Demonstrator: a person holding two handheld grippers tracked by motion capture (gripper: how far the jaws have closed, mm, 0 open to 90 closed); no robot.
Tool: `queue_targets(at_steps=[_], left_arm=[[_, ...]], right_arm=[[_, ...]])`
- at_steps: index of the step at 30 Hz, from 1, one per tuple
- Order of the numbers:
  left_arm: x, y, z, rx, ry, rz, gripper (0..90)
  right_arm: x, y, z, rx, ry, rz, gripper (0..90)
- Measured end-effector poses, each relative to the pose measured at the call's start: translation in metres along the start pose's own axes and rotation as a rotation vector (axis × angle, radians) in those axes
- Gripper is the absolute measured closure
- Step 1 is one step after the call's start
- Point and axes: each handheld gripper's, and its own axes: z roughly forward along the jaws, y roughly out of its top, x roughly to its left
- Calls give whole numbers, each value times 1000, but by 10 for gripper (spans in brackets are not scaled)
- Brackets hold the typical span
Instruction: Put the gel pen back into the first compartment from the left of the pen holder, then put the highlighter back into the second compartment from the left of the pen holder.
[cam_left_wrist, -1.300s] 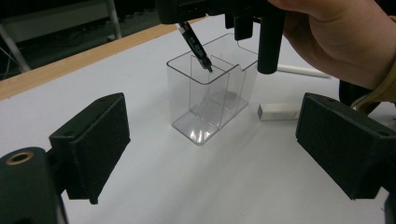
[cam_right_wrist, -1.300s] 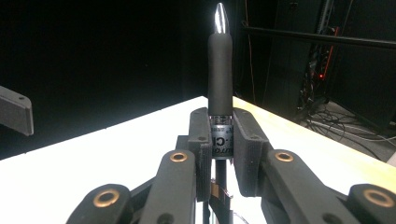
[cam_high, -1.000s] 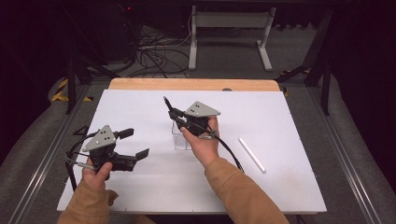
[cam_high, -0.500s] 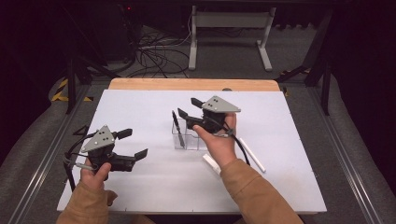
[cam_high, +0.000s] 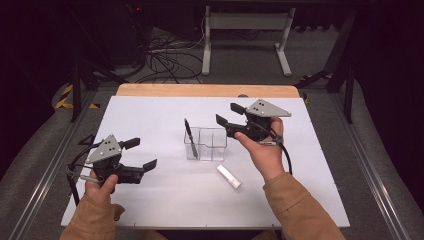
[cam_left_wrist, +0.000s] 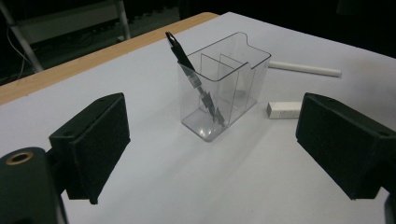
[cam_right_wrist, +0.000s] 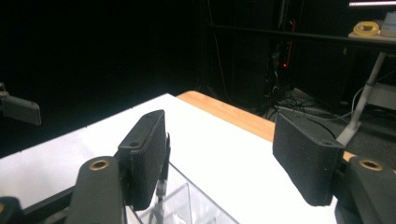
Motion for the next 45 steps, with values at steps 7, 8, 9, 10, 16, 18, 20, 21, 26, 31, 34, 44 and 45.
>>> queue_targets(at_steps=[7,8,9,10,16,18,20,21,26,31,34,44,45], left_arm=[[0,1,1,2,4,17,105],[0,1,1,3,3,15,105],[0,1,1,5,7,19,104],[0,0,1,7,7,19,104],[0,1,2,2,8,1,104],[1,1,2,2,11,10,104],[1,1,2,4,13,9,104],[1,1,2,4,12,8,104],[2,1,1,2,17,14,104],[3,2,0,-5,15,18,104],[2,1,0,-2,11,8,104],[3,1,-1,-4,24,23,104],[3,1,-1,-4,25,24,104]], right_arm=[[-12,-6,-15,58,-40,-22,354],[-14,-7,-18,65,-50,-24,354],[-16,-8,-21,67,-57,-22,354],[-18,-9,-24,70,-65,-24,354],[-28,-15,-39,78,-97,-14,354],[-32,-17,-43,80,-102,-5,354],[-35,-19,-46,85,-110,-3,353],[-36,-20,-48,89,-113,-2,352],[-40,-23,-50,133,-116,2,350],[-43,-25,-47,184,-114,5,351],[-45,-26,-45,233,-115,4,350],[-55,-39,-35,419,-134,7,350],[-56,-40,-34,441,-137,6,353]])
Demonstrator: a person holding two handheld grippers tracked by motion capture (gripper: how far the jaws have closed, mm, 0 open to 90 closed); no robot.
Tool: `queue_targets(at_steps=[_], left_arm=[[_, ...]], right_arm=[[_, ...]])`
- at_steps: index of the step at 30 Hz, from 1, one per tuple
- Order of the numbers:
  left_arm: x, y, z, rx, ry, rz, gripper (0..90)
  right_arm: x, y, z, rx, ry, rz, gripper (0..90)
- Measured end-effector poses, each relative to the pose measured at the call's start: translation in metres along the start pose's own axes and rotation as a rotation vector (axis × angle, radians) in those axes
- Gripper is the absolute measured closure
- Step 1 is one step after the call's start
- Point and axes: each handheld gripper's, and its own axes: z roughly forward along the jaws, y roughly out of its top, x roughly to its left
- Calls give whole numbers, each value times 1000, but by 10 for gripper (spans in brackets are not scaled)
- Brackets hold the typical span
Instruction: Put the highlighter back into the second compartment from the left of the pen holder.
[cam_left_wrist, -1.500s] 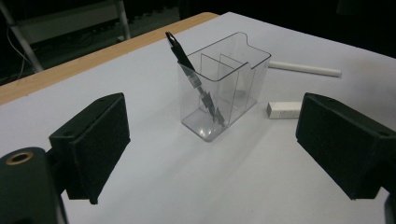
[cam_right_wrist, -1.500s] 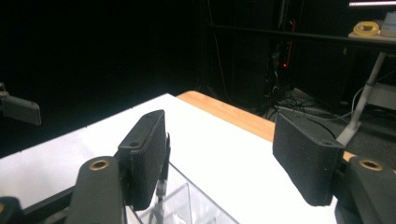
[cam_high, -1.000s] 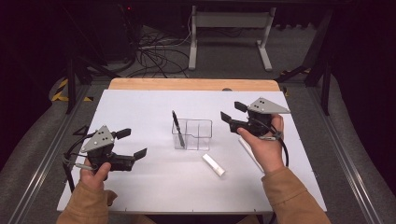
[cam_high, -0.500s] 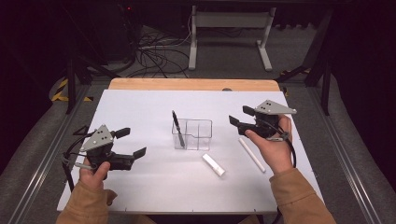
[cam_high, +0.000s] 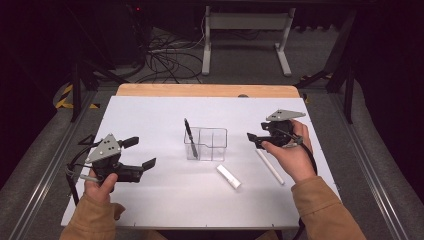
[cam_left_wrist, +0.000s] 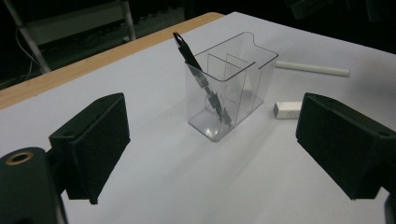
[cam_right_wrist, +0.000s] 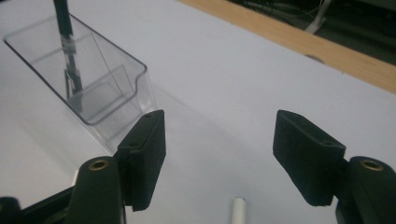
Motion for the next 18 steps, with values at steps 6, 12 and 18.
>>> queue_targets(at_steps=[6,12,18], left_arm=[[0,-1,0,2,0,3,105],[2,-2,-1,0,1,1,105],[1,-2,-1,-1,3,4,104]], right_arm=[[-4,-4,12,125,1,0,373],[-5,-10,26,238,13,-8,412],[-5,-14,36,341,10,4,448]])
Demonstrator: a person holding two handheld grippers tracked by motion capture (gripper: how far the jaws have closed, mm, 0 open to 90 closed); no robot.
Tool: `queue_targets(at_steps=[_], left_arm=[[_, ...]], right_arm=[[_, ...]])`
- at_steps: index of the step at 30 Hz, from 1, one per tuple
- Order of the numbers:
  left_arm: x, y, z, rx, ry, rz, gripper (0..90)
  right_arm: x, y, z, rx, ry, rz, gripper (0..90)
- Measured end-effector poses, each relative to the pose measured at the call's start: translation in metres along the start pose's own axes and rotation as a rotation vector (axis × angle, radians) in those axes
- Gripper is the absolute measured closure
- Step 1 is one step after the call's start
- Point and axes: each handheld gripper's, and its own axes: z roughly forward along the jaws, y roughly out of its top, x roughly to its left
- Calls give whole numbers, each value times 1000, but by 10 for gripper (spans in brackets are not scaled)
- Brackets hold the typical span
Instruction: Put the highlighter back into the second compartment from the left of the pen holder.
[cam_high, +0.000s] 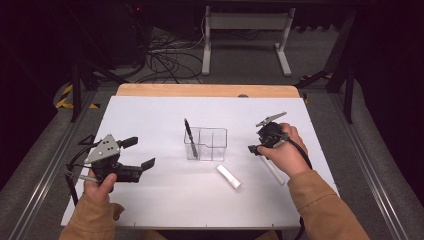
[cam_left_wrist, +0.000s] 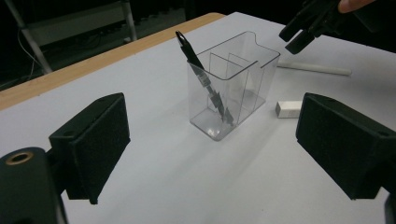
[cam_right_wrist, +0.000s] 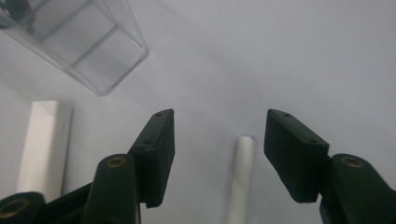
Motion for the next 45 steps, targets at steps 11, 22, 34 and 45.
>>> queue_targets(at_steps=[11,22,34,45], left_arm=[[0,0,0,3,-3,-2,104],[0,-1,1,5,-10,-7,105],[-1,-1,1,7,-12,-5,105],[-1,-1,0,6,-12,-9,104]], right_arm=[[-4,-8,9,165,-31,72,506],[-7,-14,13,266,-56,140,607],[-8,-18,19,350,-99,173,767],[-6,-19,24,368,-117,176,790]])
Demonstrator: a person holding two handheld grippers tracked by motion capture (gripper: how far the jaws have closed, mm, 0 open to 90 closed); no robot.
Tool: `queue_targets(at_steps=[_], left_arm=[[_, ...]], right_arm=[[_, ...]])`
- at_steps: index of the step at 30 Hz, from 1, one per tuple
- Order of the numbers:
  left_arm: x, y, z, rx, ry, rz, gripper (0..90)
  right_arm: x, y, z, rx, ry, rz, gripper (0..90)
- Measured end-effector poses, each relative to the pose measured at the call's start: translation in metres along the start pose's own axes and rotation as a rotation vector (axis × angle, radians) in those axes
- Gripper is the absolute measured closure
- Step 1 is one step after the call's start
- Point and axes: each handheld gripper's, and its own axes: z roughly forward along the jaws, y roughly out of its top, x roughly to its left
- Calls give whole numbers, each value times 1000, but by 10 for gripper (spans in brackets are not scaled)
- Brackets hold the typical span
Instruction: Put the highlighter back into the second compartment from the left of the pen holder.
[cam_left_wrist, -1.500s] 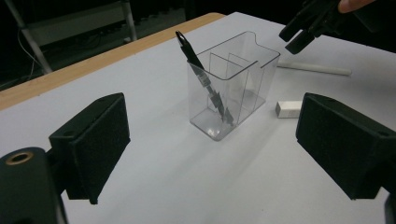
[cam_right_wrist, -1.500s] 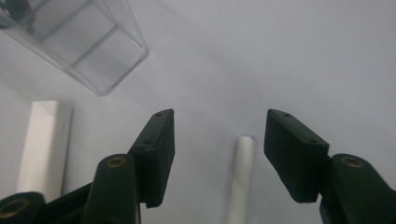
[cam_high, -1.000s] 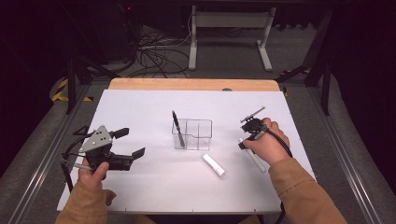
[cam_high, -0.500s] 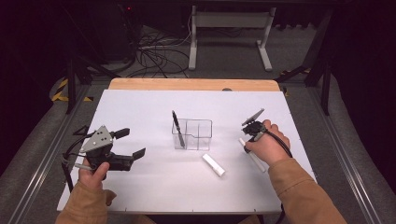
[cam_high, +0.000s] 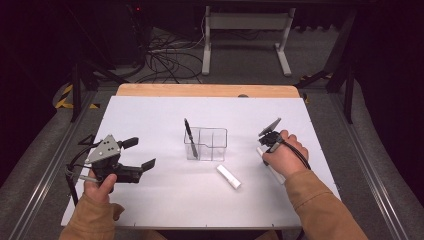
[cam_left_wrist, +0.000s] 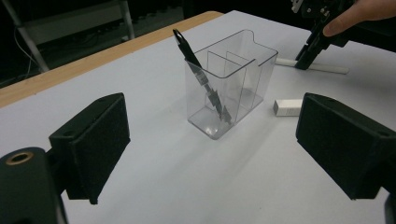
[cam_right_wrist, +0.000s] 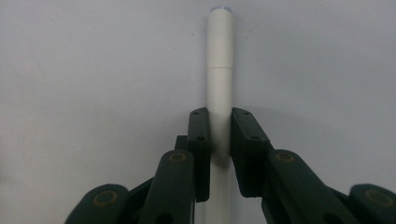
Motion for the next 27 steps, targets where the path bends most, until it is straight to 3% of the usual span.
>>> queue_targets(at_steps=[11,22,27], left_arm=[[0,0,0,4,2,7,104],[0,0,0,1,1,3,104],[0,0,-1,0,2,3,105]], right_arm=[[-1,0,-21,-125,18,-6,791],[2,1,-33,-158,21,-18,791],[3,2,-40,-203,19,-42,791]])
